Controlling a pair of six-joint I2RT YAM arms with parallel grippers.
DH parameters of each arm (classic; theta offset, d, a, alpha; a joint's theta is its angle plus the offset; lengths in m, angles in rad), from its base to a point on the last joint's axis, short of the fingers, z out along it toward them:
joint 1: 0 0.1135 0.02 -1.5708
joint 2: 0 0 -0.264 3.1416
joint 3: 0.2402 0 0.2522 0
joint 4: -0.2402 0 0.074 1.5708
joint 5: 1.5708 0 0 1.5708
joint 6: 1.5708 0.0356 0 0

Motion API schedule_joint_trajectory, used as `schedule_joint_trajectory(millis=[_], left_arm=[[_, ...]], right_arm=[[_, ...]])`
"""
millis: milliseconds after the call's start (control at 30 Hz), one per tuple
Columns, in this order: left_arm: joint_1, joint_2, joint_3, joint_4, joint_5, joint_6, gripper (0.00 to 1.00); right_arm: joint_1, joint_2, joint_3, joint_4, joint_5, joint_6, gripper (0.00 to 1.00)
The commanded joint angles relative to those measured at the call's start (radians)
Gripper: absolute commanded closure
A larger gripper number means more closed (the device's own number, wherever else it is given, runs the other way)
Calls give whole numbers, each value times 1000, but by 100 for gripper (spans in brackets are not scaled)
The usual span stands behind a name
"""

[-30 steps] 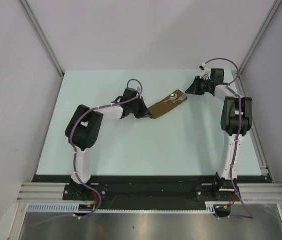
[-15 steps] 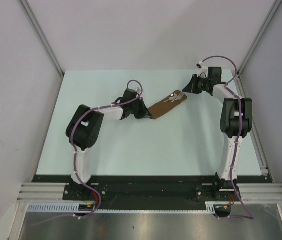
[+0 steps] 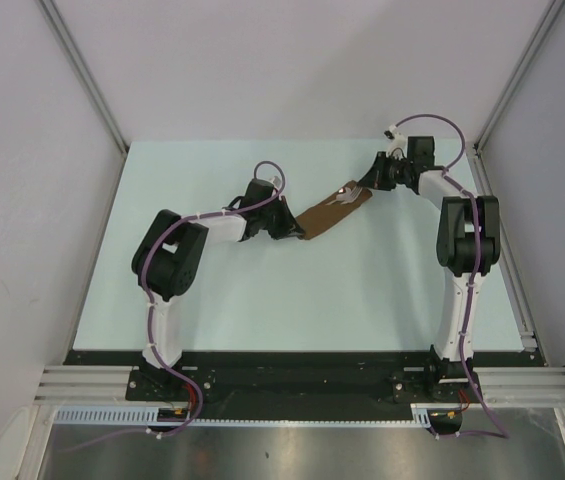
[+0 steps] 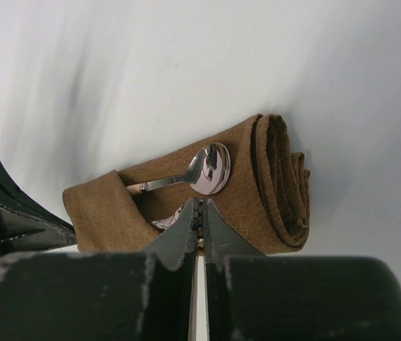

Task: Fold the napkin into a case and place the utensils inside
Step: Insert the fork into the folded napkin.

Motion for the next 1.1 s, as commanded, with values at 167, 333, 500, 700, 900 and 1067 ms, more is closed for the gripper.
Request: schedule_joint_trajectory(millis=[167, 333, 500, 700, 900, 1067], left_arm=[[-1, -53, -3, 54, 20, 2, 99], [1, -71, 4, 50, 26, 10, 95], [1, -121, 7, 44, 42, 15, 82], [1, -281, -5, -19, 20, 74, 71], [-5, -477, -92, -96, 6, 153, 68], [-48, -612, -204, -125, -58, 208, 66]], right_arm=[[24, 24, -18, -24, -67, 11, 97], [10, 38, -24, -14, -63, 16, 96], [15, 73, 16, -17, -83, 37, 87], [6, 44, 24, -20, -38, 59, 62], [-33, -2, 125, -185, 51, 54, 40], [-83, -75, 194, -371, 196, 8, 0]])
